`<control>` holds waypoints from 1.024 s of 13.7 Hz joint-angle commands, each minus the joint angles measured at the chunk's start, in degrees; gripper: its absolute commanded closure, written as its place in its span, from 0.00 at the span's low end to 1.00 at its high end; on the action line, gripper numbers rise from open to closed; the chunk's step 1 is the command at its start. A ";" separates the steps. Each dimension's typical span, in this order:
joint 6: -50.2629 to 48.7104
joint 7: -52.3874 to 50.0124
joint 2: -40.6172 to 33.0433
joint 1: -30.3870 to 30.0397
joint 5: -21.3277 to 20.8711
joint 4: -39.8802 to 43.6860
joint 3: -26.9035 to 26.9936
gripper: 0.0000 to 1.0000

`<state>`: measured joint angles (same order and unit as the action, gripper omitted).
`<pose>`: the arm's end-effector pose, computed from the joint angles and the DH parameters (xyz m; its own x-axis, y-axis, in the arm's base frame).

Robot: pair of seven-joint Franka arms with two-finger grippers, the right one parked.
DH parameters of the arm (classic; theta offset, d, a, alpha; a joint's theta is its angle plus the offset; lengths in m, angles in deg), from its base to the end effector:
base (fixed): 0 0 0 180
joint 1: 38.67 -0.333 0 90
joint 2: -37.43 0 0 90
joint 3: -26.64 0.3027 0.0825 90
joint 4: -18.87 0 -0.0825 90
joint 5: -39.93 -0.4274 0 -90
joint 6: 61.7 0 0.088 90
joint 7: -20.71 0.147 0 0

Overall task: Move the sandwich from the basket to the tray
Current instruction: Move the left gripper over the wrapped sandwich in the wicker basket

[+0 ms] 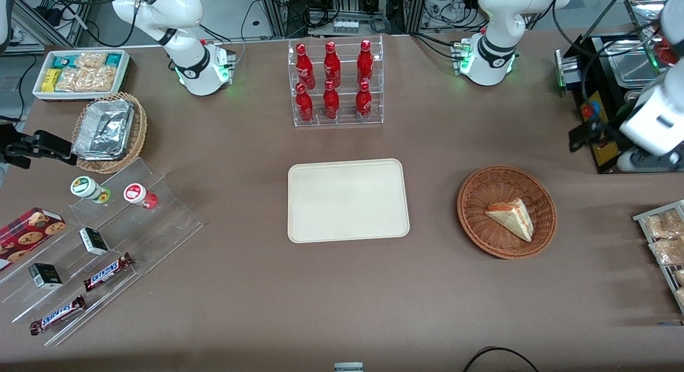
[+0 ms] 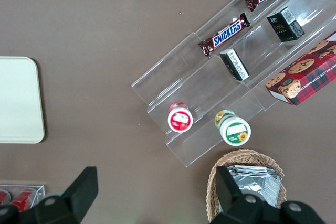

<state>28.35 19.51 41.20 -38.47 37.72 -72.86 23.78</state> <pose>0.6087 -0.0262 0.5162 0.9950 -0.0325 -0.0941 -0.0361 -0.9987 -0.0371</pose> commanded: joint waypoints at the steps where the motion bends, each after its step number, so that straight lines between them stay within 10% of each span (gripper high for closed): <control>1: 7.05 -2.65 -0.17 -0.73 0.01 -6.25 -0.66 0.00; 14: 39.83 -34.45 3.60 -0.73 0.01 -29.99 -0.57 0.00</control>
<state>62.71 -9.83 44.75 -38.51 37.81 -99.15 23.75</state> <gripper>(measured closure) 0.000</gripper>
